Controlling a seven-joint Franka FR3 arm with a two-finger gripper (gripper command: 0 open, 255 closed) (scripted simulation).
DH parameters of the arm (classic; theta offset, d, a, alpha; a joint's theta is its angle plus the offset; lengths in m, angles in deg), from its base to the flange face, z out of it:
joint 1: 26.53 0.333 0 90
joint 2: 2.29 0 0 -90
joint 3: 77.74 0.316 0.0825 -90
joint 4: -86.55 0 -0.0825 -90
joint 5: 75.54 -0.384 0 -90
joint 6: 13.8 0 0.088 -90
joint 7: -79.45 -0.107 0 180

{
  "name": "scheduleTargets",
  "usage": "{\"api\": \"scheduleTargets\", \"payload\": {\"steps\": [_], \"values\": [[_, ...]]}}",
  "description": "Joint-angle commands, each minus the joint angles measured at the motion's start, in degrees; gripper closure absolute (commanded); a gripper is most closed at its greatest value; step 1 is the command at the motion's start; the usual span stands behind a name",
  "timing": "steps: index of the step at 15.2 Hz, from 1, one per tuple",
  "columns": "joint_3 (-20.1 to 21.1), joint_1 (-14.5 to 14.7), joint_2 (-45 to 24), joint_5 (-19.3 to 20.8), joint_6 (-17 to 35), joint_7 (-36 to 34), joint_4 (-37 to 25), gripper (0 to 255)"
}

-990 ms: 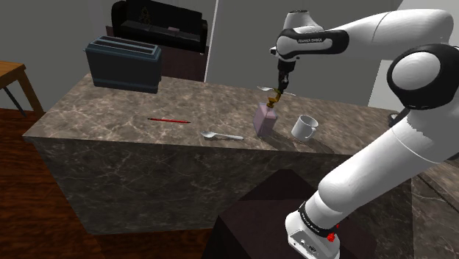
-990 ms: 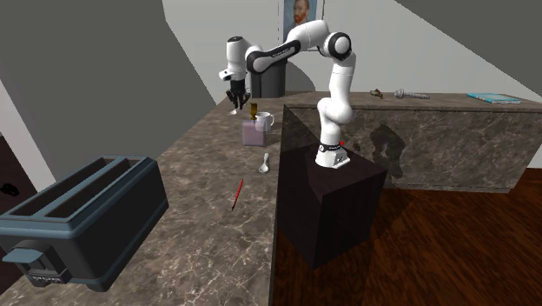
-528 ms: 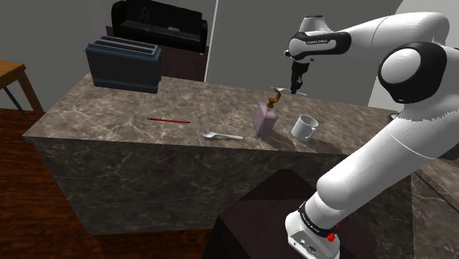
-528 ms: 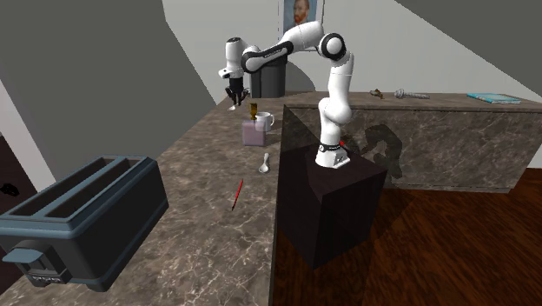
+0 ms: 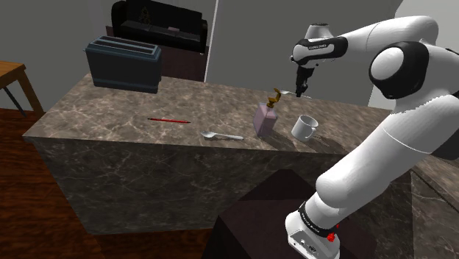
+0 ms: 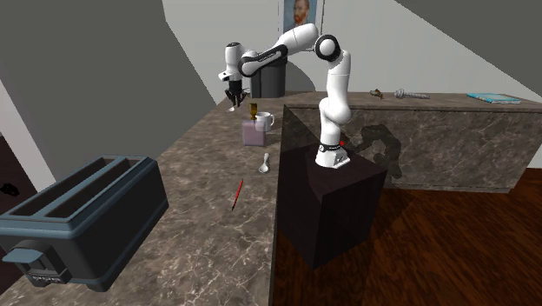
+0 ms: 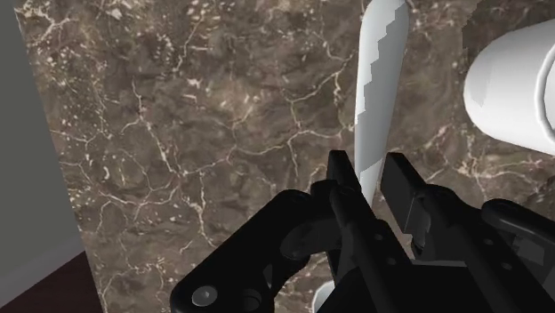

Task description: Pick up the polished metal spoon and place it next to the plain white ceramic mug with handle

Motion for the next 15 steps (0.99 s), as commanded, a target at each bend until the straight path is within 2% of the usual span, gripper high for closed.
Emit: {"api": "scheduleTargets", "payload": {"steps": [1, 15], "values": [[0.0, 0.0, -0.4, 0.1, 1.5, -0.3, 1.1, 255], [-0.4, -0.5, -4.2, 0.3, 11.6, -2.1, 7.7, 255]]}}
